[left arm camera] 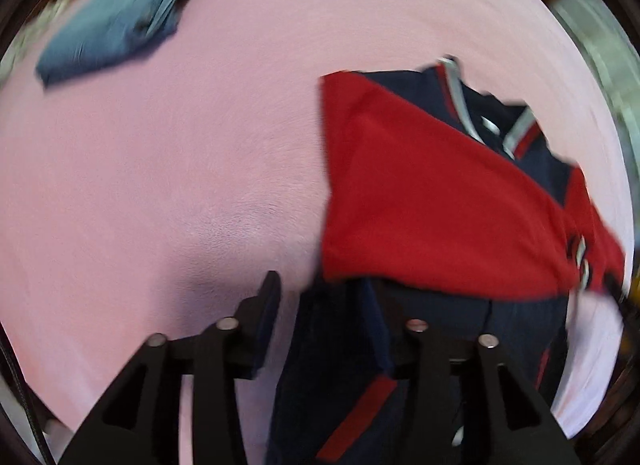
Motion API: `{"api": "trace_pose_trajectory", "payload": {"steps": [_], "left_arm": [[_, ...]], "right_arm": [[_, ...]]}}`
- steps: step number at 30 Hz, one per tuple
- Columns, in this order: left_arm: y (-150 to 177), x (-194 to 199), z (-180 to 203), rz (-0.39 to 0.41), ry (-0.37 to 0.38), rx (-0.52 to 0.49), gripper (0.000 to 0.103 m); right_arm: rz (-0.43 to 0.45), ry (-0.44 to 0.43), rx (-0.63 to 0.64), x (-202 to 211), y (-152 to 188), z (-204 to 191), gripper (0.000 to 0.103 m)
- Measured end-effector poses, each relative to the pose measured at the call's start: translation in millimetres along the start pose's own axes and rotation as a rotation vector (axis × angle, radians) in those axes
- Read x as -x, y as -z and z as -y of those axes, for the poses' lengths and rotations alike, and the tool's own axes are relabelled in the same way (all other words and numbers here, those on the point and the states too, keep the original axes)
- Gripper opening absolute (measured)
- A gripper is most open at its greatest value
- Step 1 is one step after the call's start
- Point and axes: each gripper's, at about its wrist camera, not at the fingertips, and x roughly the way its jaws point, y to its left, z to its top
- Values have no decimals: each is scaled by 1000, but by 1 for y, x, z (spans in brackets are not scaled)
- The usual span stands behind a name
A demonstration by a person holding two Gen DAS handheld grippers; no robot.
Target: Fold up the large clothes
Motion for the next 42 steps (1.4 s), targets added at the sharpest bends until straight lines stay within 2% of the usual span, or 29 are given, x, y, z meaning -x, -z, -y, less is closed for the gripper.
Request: {"api": "trace_pose_trajectory", "payload": {"steps": [2, 4, 6, 7, 8, 9, 11, 14, 16, 17, 19, 20, 22, 24, 27, 32, 35, 39, 42], "left_arm": [[3, 15, 11, 25, 38, -54, 46], [3, 25, 22, 30, 141, -78, 46], [-2, 24, 35, 15, 241, -91, 45], [-2, 22, 51, 6, 264, -98, 43], [-3, 17, 61, -2, 275, -106, 29], [-4, 8, 73, -22, 282, -117, 11], [-6, -11, 84, -80, 297, -115, 8], [-13, -45, 84, -146, 297, -78, 7], [-12, -53, 78, -149, 263, -54, 6], [-10, -52, 71, -148, 268, -29, 5], [-8, -53, 55, -139, 286, 26, 4], [-8, -51, 46, -133, 259, 46, 4], [-8, -48, 30, -112, 180, 55, 4], [-8, -48, 11, -110, 183, 94, 4], [-8, -50, -2, -124, 242, 133, 4], [-15, -41, 19, -95, 188, 69, 4], [-19, -35, 32, -82, 268, 54, 4], [-37, -40, 60, -51, 305, -9, 4], [-49, -56, 63, -51, 269, -17, 4]], "right_arm": [[17, -43, 12, 8, -1, -7, 22], [14, -130, 17, 10, 1, -18, 22], [-38, -246, 15, -1, 4, -31, 22], [-64, -278, 13, -8, 5, -36, 22], [-90, -306, 13, -16, 8, -42, 21], [-121, -319, 17, -29, 13, -49, 12], [-175, -306, 15, -50, 20, -56, 2], [-215, -302, -31, -72, 25, -54, 0], [-217, -241, -49, -76, 23, -46, 0], [-205, -199, -58, -73, 22, -39, 0], [-196, -224, -134, -65, 21, -17, 0], [-195, -233, -182, -60, 22, -4, 0], [-196, -222, -197, -52, 25, 8, 0], [-207, -198, -169, -48, 30, 12, 0], [-199, -155, -125, -40, 31, 3, 0], [-97, -158, -73, -20, 18, -20, 0], [-52, -203, -53, -20, 7, -34, 0], [-96, -248, -59, -49, -4, -53, 0], [-136, -214, -36, -73, -5, -67, 0]]}}
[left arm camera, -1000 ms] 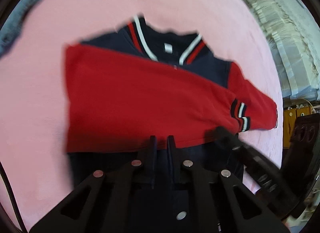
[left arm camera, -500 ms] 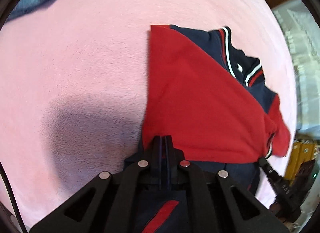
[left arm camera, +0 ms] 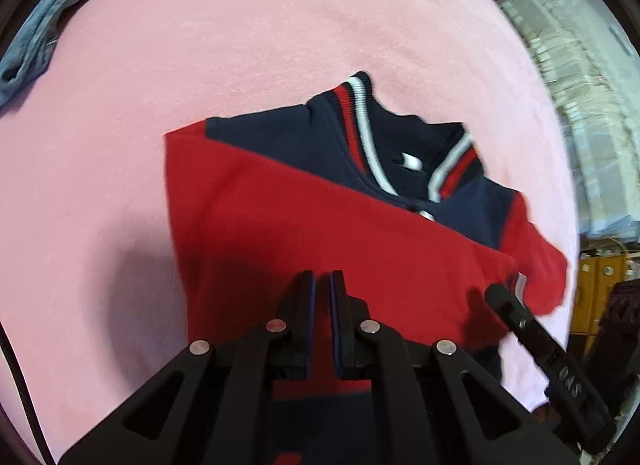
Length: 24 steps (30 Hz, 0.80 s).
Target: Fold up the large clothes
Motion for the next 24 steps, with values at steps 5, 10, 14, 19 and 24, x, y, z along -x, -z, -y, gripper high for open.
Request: {"api": "trace_pose_trajectory", "payload": {"steps": [5, 10, 14, 19, 24], "left_arm": [[-4, -4, -14, 47, -64, 30, 1], [-3, -2, -40, 52, -42, 66, 1], [-3, -2, -37, 62, -61, 39, 1], [-5, 5, -25, 113, -64, 33, 1], [-17, 42, -31, 179, -107, 53, 6]], "right_arm": [[-30, 38, -6, -20, -2, 4, 0], [1, 90, 49, -12, -3, 9, 0], [40, 127, -24, 5, -9, 42, 0], [189, 140, -186, 49, -6, 77, 0], [280, 149, -309, 91, 5, 108, 0]]}}
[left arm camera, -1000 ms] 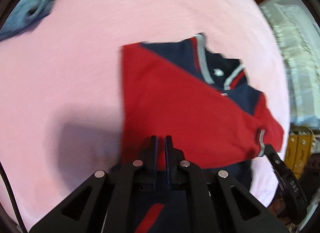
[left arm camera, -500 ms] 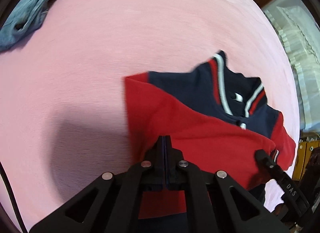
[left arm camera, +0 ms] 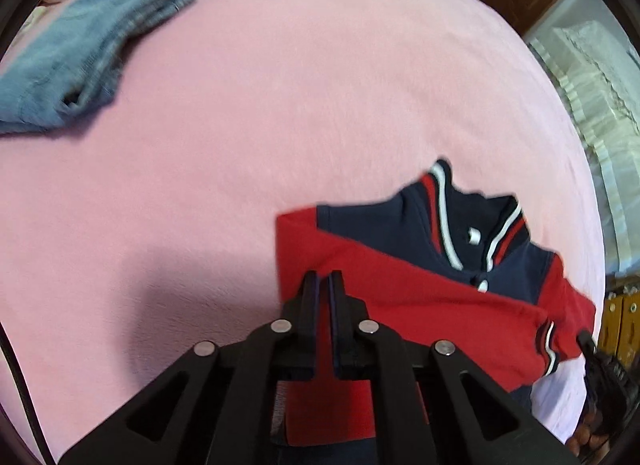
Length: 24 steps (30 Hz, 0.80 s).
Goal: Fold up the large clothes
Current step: 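Reach the right tool to the other red sleeve cuff and grasp it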
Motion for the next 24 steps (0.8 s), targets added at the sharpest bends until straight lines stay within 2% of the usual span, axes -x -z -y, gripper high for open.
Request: {"api": "trace_pose_trajectory", "payload": {"steps": [2, 4, 6, 8, 10, 12, 17, 19, 21, 24], "left_arm": [[0, 11, 6, 12, -13, -31, 11], [6, 23, 13, 29, -42, -64, 21], [13, 26, 33, 34, -49, -77, 37], [26, 31, 41, 28, -48, -87, 48], [42, 39, 45, 23, -51, -93, 54], [57, 42, 51, 2, -54, -99, 67], [96, 39, 82, -37, -72, -114, 71], [111, 40, 97, -53, -77, -114, 73], [125, 40, 112, -71, -81, -105, 74], [141, 40, 136, -84, -82, -92, 74]], "right_arm": [[17, 39, -20, 14, 1, 13, 0], [15, 58, -66, 23, 6, 25, 0], [3, 58, -137, 29, 14, 43, 0], [-12, 53, -186, 33, 20, 57, 0], [-32, 55, -216, 33, 27, 67, 1], [-64, 41, -256, 33, 34, 83, 1], [-129, -12, -339, 34, 36, 112, 3], [-140, -46, -347, 35, 31, 123, 13], [-143, -74, -351, 37, 23, 133, 29], [-152, -97, -365, 39, 6, 147, 32]]}}
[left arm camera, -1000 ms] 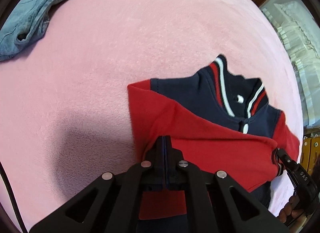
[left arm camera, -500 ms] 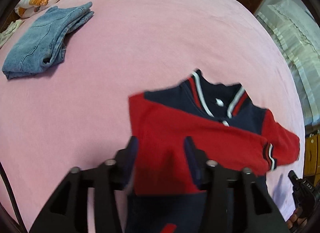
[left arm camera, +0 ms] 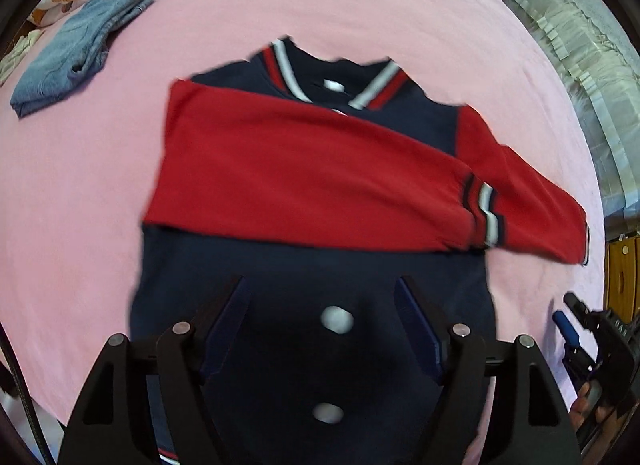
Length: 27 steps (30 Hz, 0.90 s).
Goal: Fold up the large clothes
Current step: 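Reach the right tool to the other red sleeve cuff and grasp it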
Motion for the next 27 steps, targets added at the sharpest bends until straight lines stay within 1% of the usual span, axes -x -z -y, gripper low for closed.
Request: {"api": "trace_pose_trajectory", "payload": {"steps": [4, 8, 10, 14, 17, 20, 22, 25, 27], "left_arm": [[13, 2, 30, -3, -5, 18, 74], [22, 1, 60, -10, 17, 59, 74], [24, 1, 70, -21, 30, 66, 74], [25, 2, 94, -29, 48, 54, 74], [22, 6, 109, -16, 29, 23, 74], [19, 9, 119, -10, -2, -2, 74], [16, 10, 122, -14, -2, -2, 74], [10, 7, 126, -26, 4, 5, 74], [5, 4, 129, -34, 0, 5, 74]], "right_arm": [[-33, -26, 6, 5, -32, 6, 32], [-69, -53, 11, 5, -59, 10, 32], [-81, -52, -5, 2, -68, 13, 32], [-90, -63, -70, -5, -87, 26, 32], [-87, -78, -132, -11, -97, 35, 32], [-102, -113, -236, -19, -105, 45, 32], [-95, -146, -307, -22, -111, 51, 32], [-76, -150, -344, -24, -118, 54, 32], [-76, -138, -332, -27, -123, 50, 31]]}}
